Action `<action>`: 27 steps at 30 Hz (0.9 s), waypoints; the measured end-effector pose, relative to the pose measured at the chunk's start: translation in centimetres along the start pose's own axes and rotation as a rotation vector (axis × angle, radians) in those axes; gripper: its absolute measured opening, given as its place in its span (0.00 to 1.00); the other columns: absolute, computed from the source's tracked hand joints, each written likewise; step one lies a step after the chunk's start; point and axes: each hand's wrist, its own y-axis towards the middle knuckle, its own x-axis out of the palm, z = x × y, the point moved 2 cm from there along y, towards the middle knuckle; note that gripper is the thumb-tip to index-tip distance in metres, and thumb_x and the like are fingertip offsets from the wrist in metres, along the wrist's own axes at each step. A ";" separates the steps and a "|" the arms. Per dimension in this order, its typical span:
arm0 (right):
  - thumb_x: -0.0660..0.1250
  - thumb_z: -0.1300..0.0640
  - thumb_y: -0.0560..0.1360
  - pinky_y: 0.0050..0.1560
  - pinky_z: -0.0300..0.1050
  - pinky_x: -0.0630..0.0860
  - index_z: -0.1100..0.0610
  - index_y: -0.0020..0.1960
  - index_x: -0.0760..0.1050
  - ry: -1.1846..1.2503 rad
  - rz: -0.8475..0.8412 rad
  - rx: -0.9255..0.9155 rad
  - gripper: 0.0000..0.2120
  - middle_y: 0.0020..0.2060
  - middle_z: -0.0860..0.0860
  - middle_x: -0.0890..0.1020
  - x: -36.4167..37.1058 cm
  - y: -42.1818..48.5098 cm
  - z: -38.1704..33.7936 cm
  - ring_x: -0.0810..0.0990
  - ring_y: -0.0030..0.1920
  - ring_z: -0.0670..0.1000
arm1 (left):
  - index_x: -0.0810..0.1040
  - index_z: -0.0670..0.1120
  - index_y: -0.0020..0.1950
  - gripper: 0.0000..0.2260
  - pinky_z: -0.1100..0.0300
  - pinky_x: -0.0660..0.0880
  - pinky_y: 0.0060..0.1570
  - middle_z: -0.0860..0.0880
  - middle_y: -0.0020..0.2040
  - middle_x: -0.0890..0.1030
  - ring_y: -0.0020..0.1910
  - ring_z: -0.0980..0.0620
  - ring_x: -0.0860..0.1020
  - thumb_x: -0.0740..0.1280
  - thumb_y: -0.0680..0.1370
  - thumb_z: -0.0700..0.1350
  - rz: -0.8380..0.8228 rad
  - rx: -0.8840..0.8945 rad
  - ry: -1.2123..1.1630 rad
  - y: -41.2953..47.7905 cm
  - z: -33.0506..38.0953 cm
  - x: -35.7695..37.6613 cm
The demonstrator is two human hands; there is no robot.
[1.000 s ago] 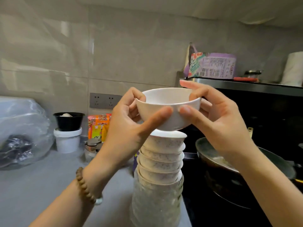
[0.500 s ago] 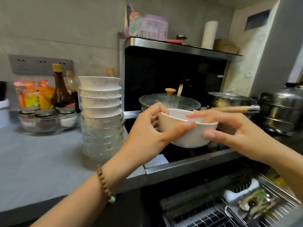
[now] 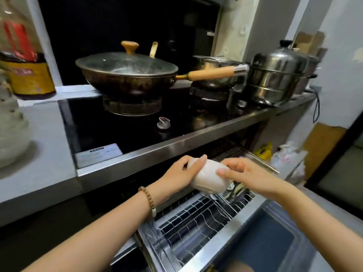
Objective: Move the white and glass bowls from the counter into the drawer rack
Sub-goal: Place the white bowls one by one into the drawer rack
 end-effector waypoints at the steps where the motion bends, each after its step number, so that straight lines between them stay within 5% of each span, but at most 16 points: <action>1: 0.67 0.45 0.73 0.43 0.34 0.75 0.48 0.47 0.82 0.024 0.002 0.033 0.09 0.41 0.45 0.84 -0.1 0.4 1.4 0.81 0.43 0.42 | 0.75 0.52 0.54 0.27 0.70 0.73 0.35 0.54 0.46 0.81 0.40 0.63 0.79 0.64 0.65 0.70 -0.034 -0.051 -0.020 0.9 -1.3 0.6; 4: 0.66 0.45 0.73 0.43 0.34 0.75 0.49 0.49 0.82 0.114 0.027 0.136 0.12 0.42 0.47 0.85 -0.4 2.0 5.5 0.82 0.44 0.44 | 0.71 0.55 0.63 0.26 0.66 0.77 0.43 0.53 0.55 0.80 0.50 0.59 0.79 0.68 0.69 0.65 -0.135 -0.174 -0.046 3.6 -5.2 1.8; 8: 0.64 0.51 0.76 0.36 0.34 0.76 0.54 0.55 0.80 0.263 0.117 0.301 0.12 0.46 0.52 0.85 -0.5 5.1 10.9 0.82 0.44 0.48 | 0.67 0.53 0.68 0.40 0.61 0.76 0.55 0.55 0.60 0.77 0.58 0.57 0.77 0.69 0.61 0.69 -0.133 -0.236 -0.058 6.4 -10.3 2.6; 11: 0.62 0.55 0.79 0.41 0.38 0.76 0.60 0.60 0.77 0.325 0.142 0.419 0.13 0.57 0.57 0.78 -0.2 8.2 14.4 0.79 0.53 0.55 | 0.64 0.51 0.71 0.46 0.56 0.71 0.64 0.52 0.66 0.74 0.63 0.56 0.73 0.70 0.58 0.67 -0.093 -0.268 -0.039 8.5 -13.6 3.0; 16: 0.61 0.57 0.79 0.32 0.38 0.76 0.59 0.62 0.73 0.408 0.126 0.569 0.13 0.51 0.56 0.80 1.2 12.7 18.7 0.78 0.46 0.52 | 0.62 0.50 0.70 0.36 0.77 0.72 0.37 0.53 0.60 0.75 0.49 0.63 0.75 0.76 0.67 0.50 0.000 -0.302 -0.002 11.7 -18.6 3.5; 19: 0.61 0.55 0.79 0.41 0.42 0.75 0.59 0.65 0.72 0.380 0.118 0.617 0.16 0.56 0.58 0.79 1.8 14.7 21.0 0.77 0.51 0.54 | 0.63 0.50 0.70 0.38 0.75 0.71 0.43 0.51 0.60 0.77 0.53 0.57 0.76 0.78 0.65 0.48 0.074 -0.272 0.053 12.8 -21.0 3.9; 23: 0.63 0.55 0.78 0.59 0.51 0.75 0.58 0.67 0.71 0.400 0.141 0.677 0.19 0.61 0.58 0.78 1.9 16.2 23.8 0.77 0.58 0.57 | 0.66 0.50 0.66 0.35 0.61 0.73 0.55 0.50 0.59 0.78 0.56 0.53 0.77 0.79 0.64 0.47 0.150 -0.254 0.072 14.3 -23.6 5.1; 27: 0.63 0.56 0.78 0.60 0.50 0.73 0.59 0.67 0.71 0.449 0.125 0.692 0.18 0.61 0.60 0.78 2.2 16.4 24.4 0.77 0.58 0.56 | 0.67 0.56 0.59 0.33 0.71 0.73 0.48 0.54 0.55 0.79 0.52 0.59 0.78 0.81 0.61 0.46 0.232 -0.203 0.025 14.1 -25.0 5.5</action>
